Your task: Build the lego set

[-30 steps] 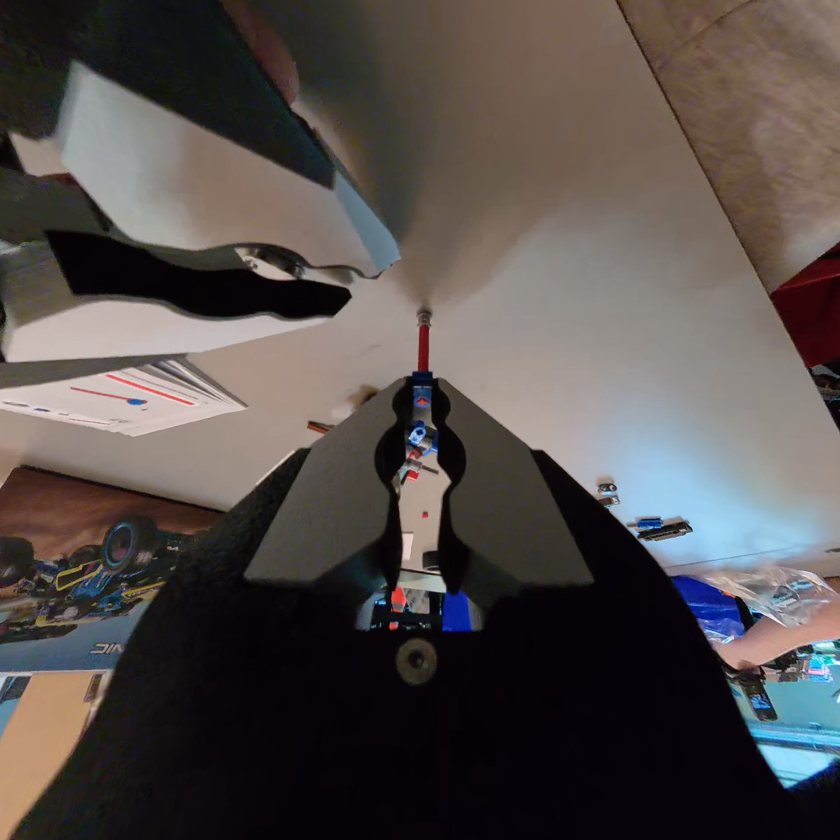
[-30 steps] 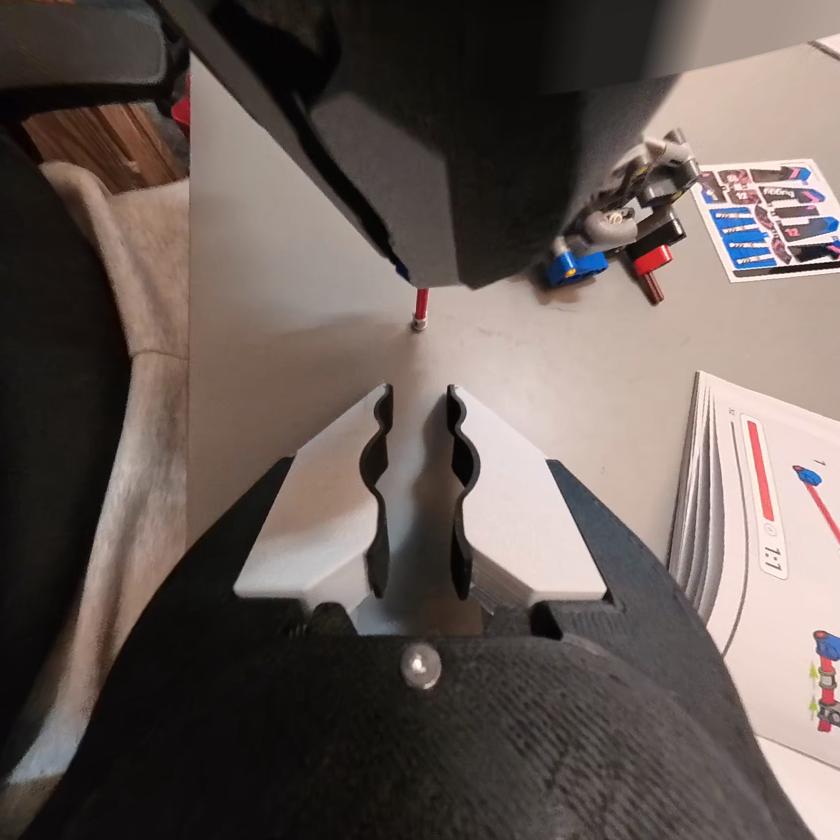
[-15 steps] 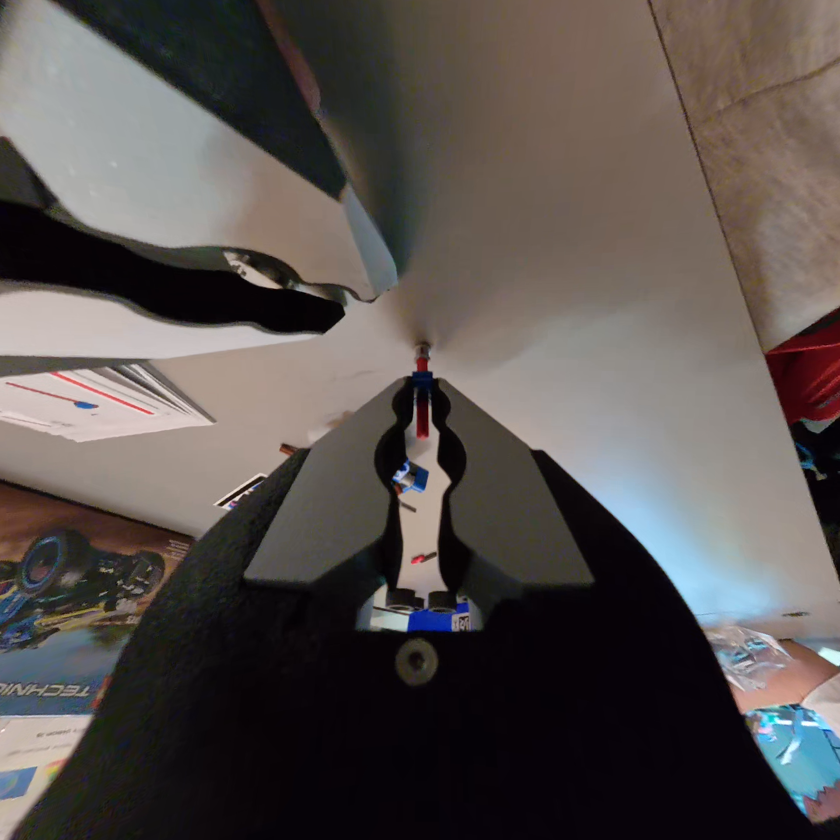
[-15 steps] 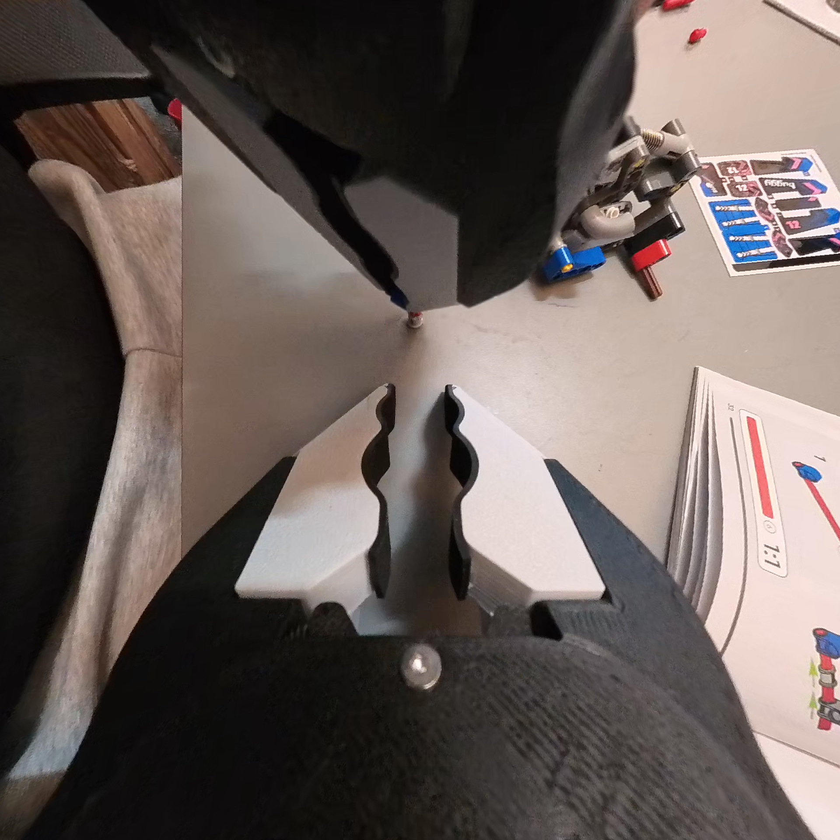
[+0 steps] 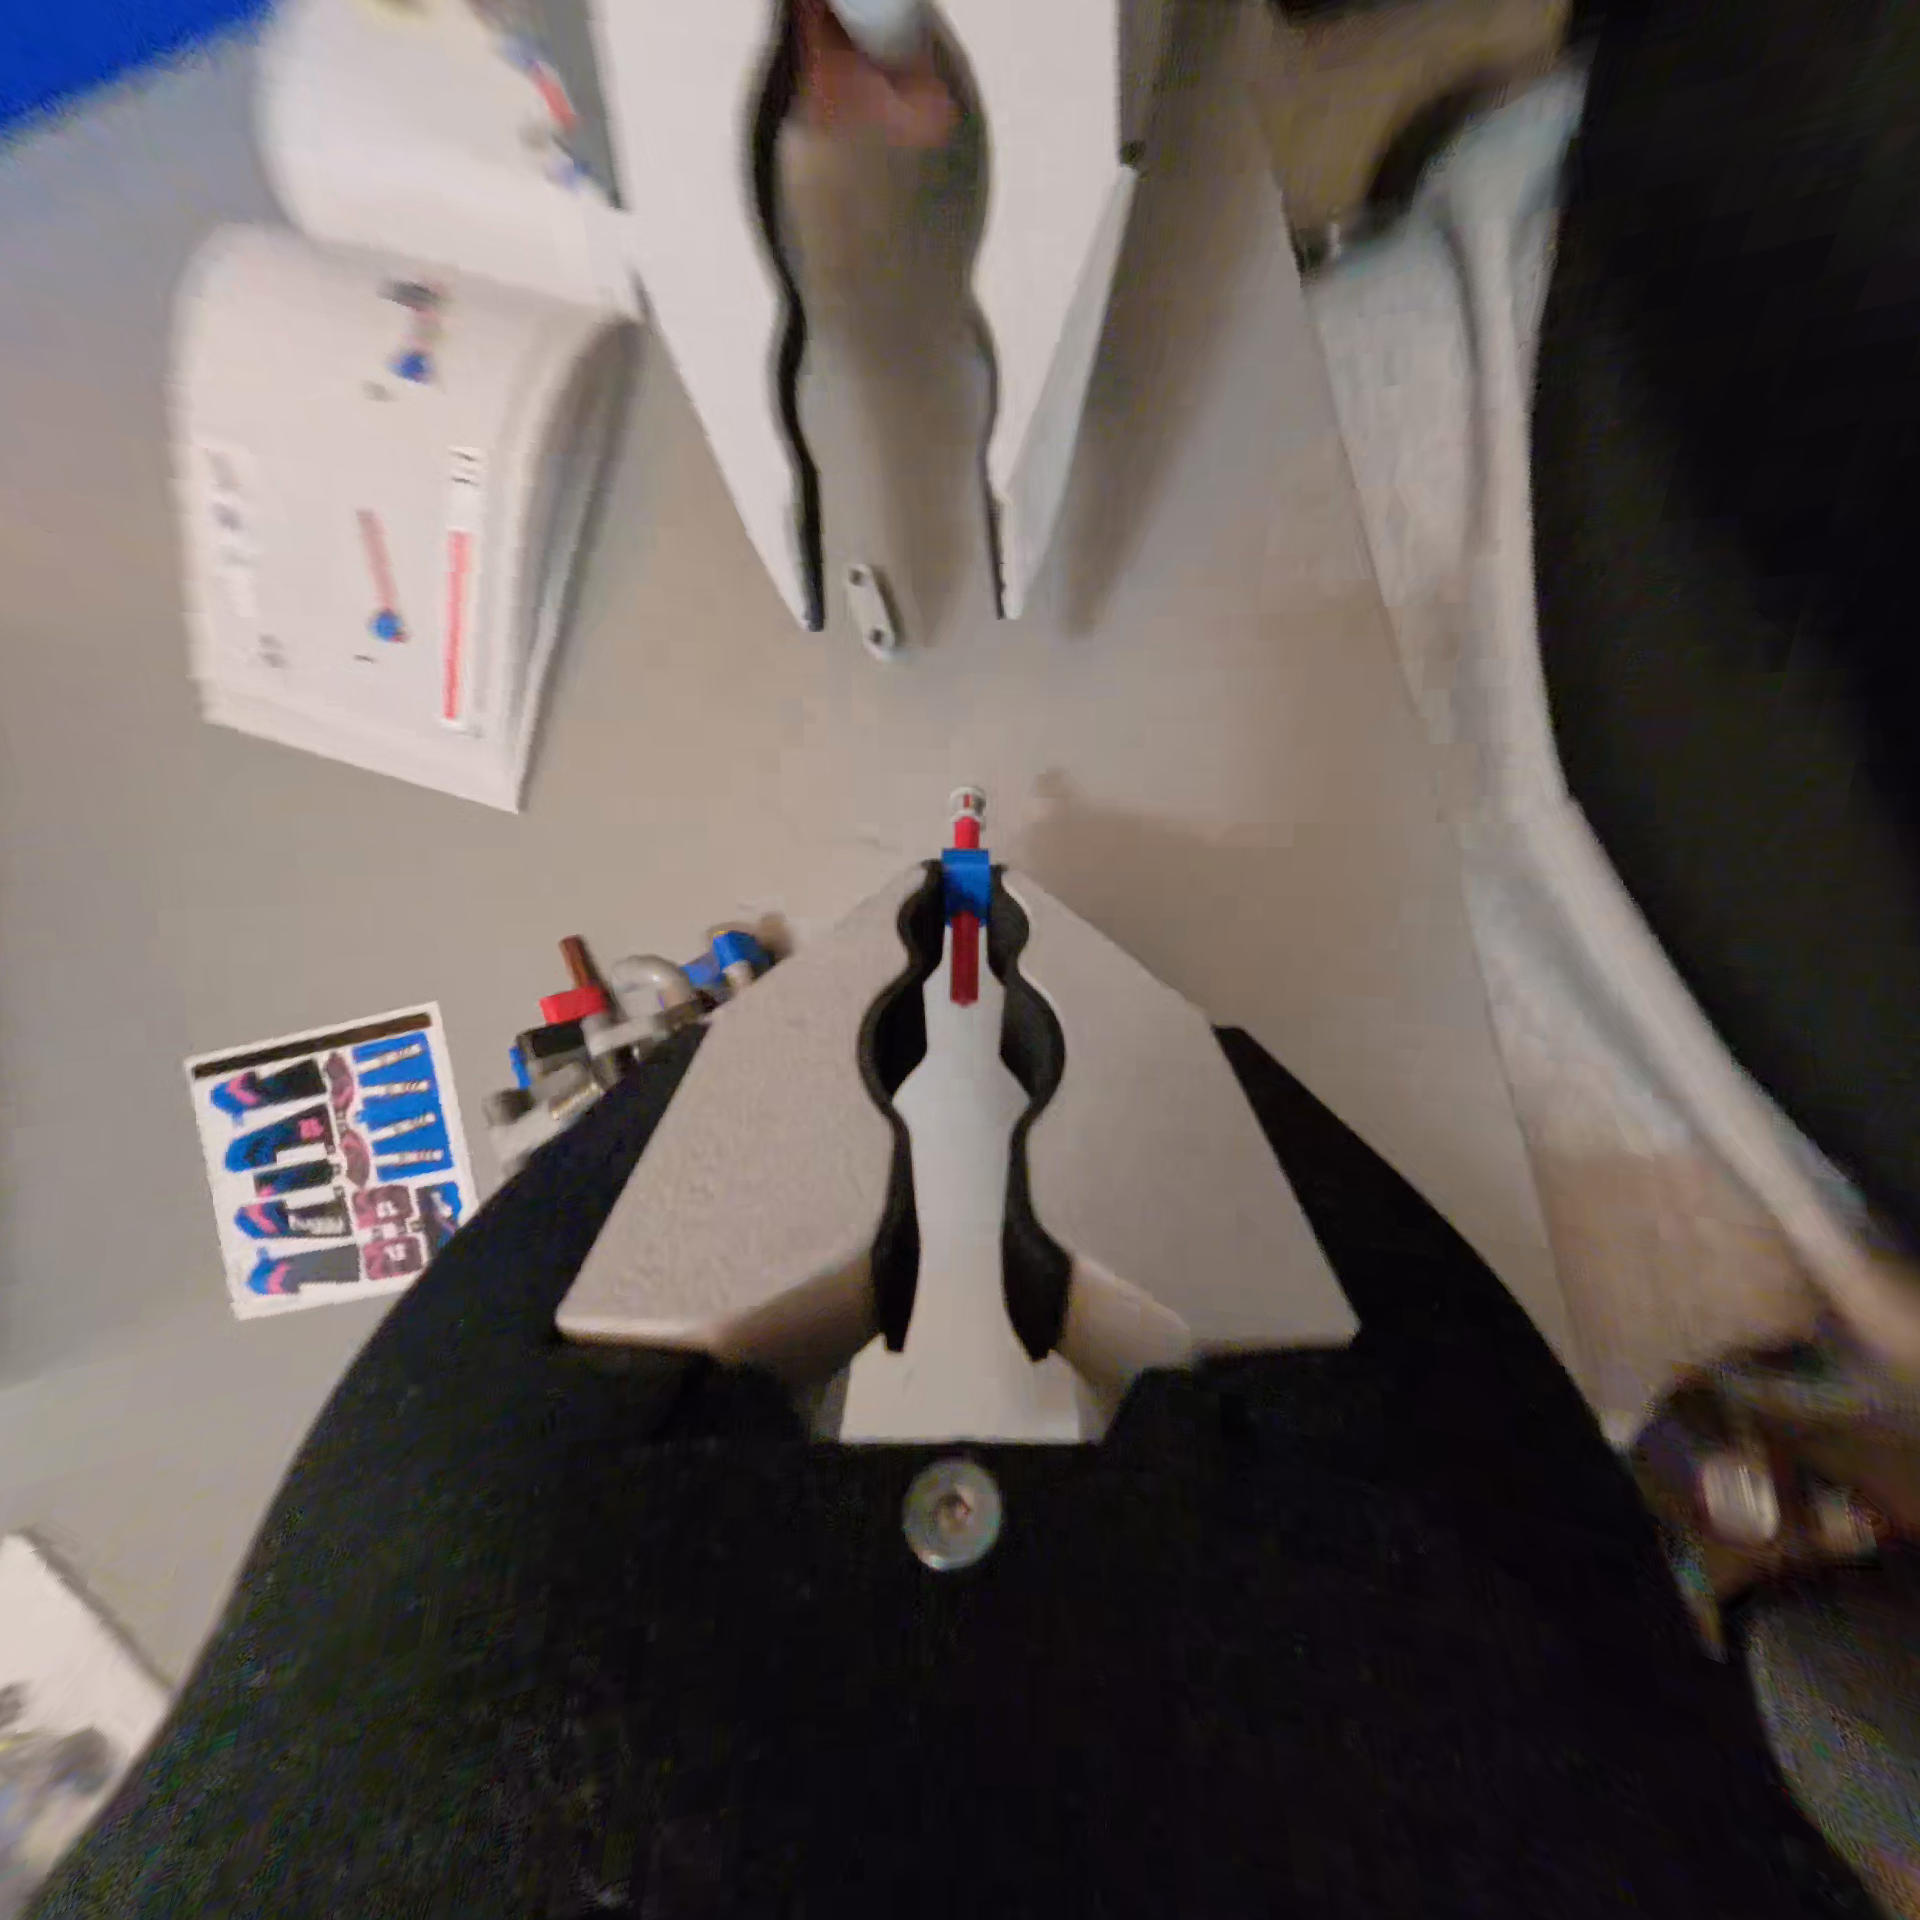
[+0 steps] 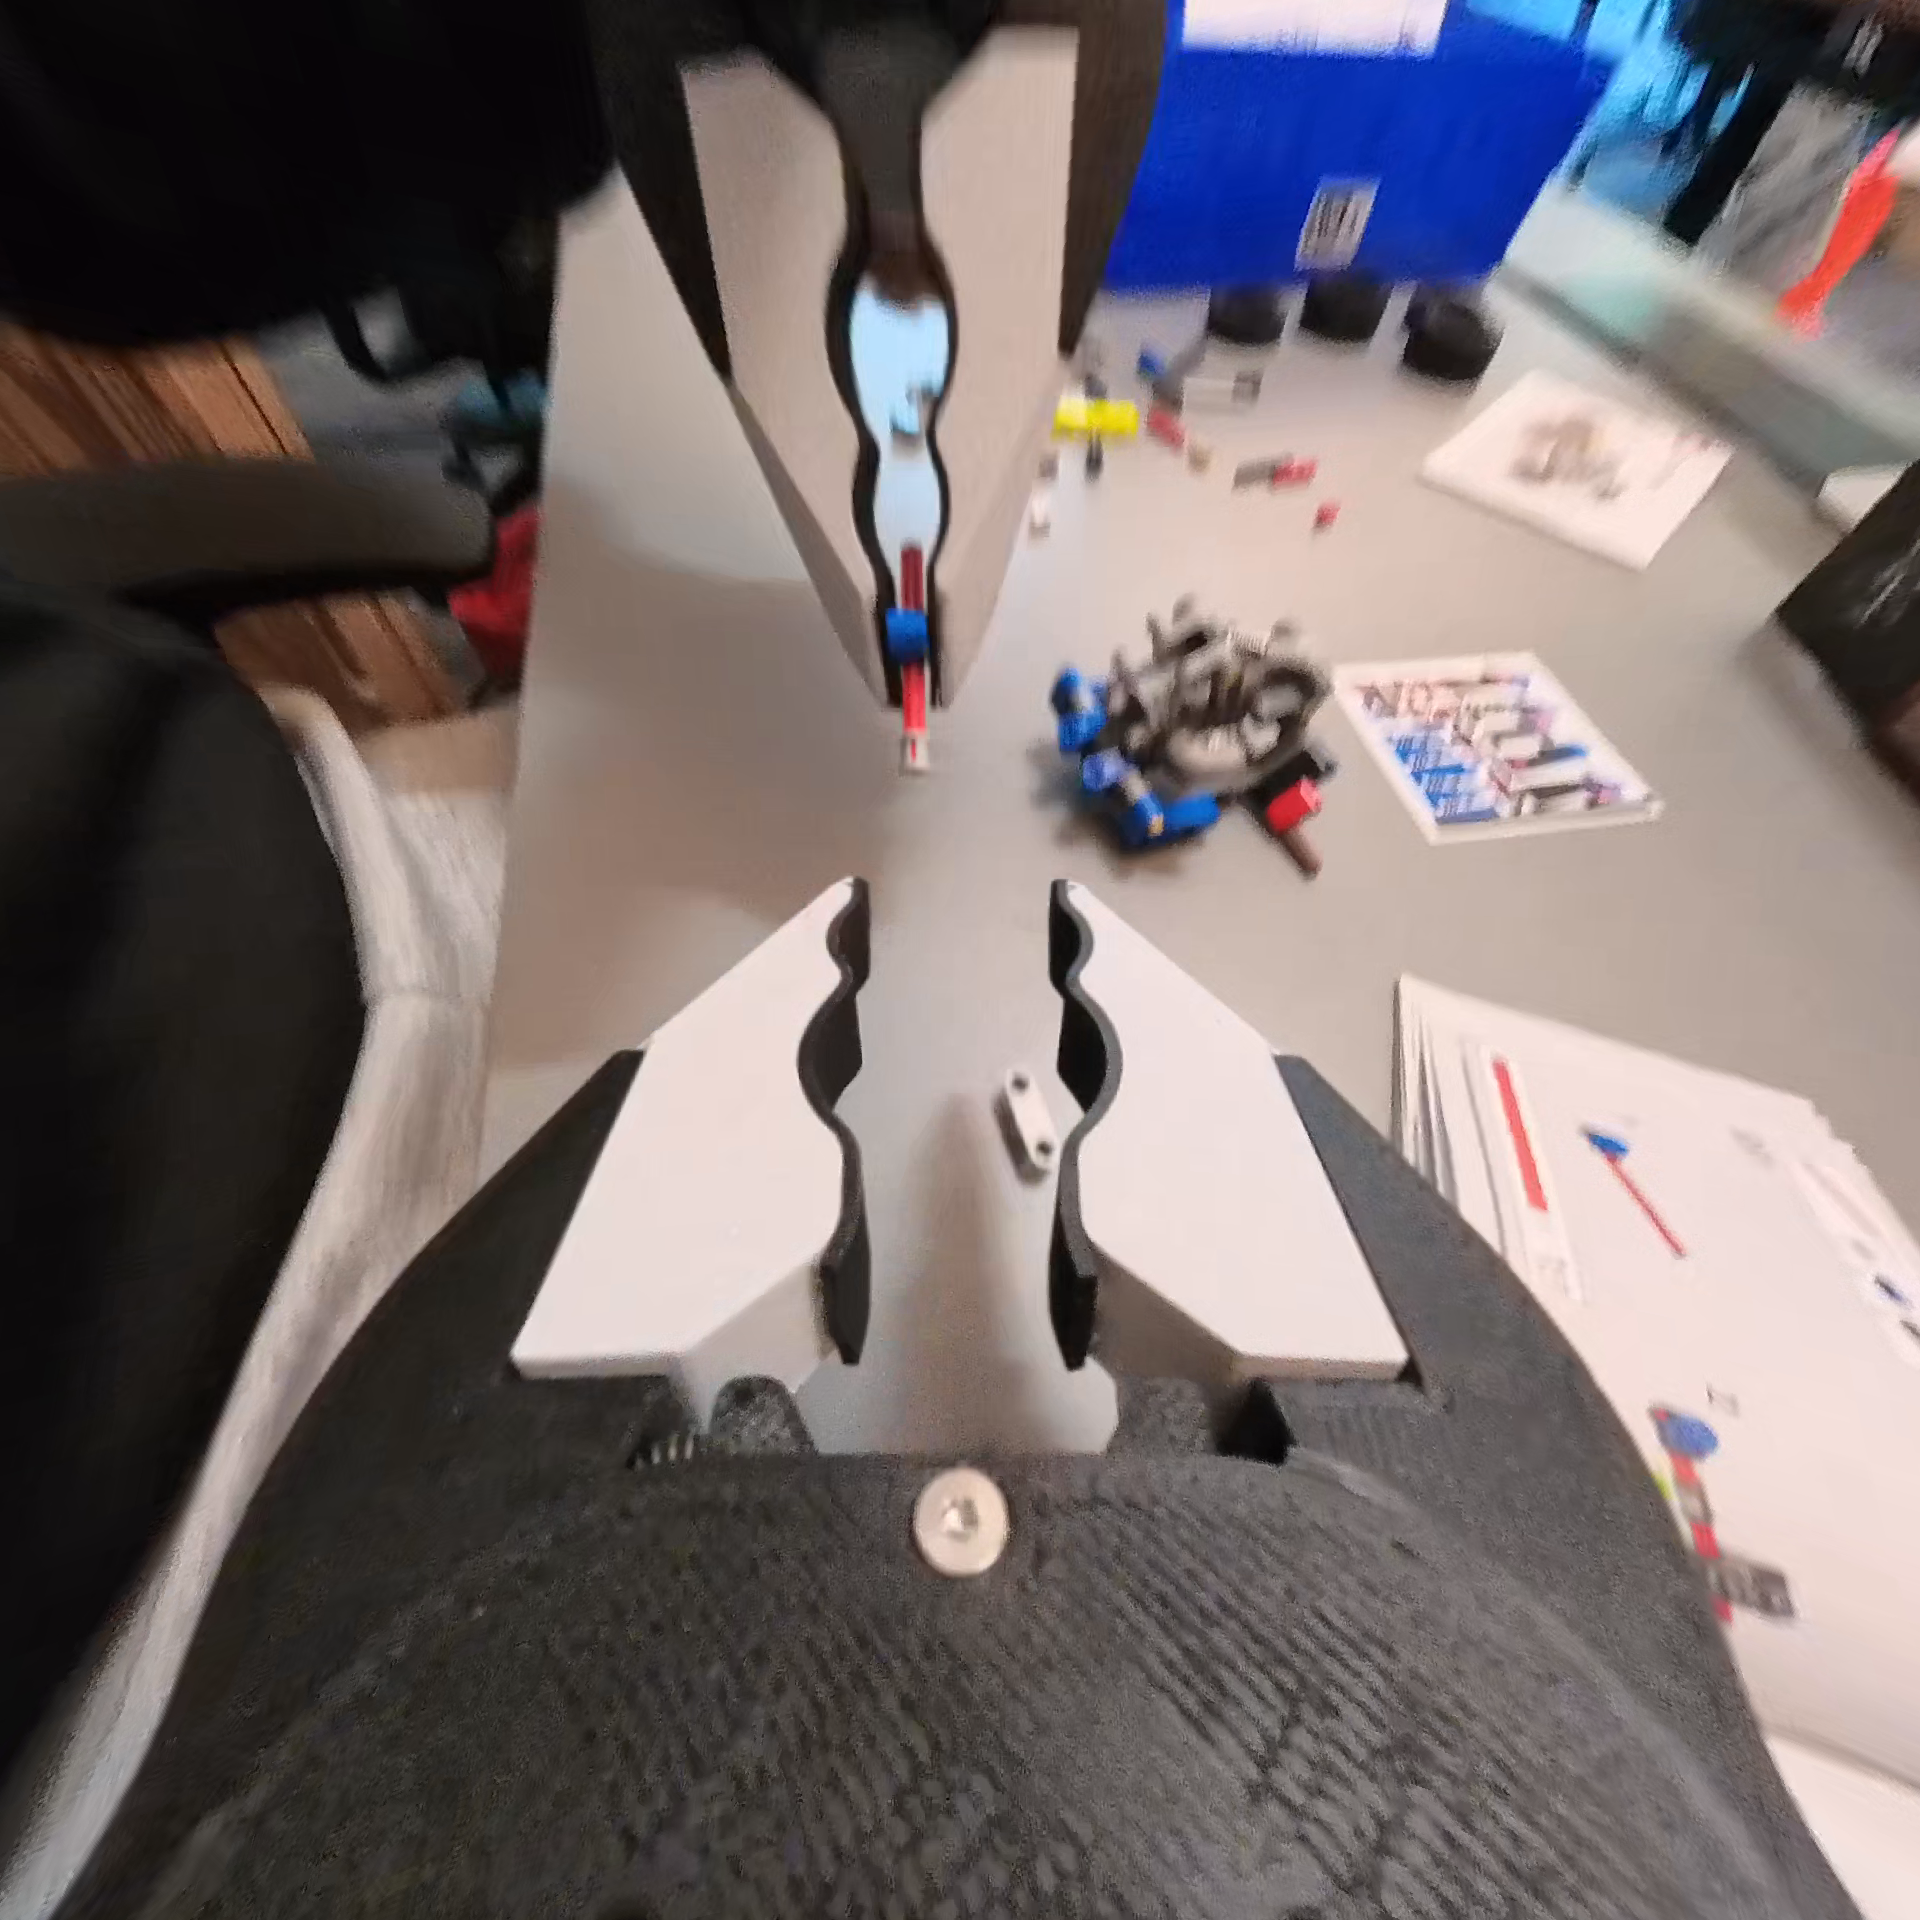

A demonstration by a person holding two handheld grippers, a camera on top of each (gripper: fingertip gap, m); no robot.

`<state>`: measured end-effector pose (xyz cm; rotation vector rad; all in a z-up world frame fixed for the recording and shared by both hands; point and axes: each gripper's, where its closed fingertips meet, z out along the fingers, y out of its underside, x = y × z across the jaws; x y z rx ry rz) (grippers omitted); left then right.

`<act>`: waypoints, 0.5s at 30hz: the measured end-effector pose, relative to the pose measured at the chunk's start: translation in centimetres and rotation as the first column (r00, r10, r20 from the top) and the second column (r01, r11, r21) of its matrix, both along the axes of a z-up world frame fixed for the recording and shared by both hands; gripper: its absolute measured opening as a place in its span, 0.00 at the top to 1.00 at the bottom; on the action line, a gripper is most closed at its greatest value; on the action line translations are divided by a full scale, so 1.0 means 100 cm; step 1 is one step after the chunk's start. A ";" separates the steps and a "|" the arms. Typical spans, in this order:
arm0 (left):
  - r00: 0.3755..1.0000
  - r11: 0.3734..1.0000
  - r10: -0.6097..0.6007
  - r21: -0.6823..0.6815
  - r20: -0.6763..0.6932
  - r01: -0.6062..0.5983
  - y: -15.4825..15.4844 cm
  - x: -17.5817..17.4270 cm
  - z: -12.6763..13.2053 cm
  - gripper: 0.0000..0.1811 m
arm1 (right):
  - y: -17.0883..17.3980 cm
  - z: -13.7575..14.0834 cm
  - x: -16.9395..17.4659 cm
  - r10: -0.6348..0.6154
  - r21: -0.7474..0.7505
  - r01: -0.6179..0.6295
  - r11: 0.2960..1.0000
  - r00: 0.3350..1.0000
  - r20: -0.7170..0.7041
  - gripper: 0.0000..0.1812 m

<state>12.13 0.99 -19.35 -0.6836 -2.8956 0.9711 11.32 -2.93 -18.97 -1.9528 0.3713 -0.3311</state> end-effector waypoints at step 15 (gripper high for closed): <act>0.988 0.905 0.074 -0.408 -0.139 -0.125 0.000 -0.019 0.030 0.98 | 0.050 0.024 -0.007 0.069 0.091 -0.085 0.992 0.984 0.167 0.96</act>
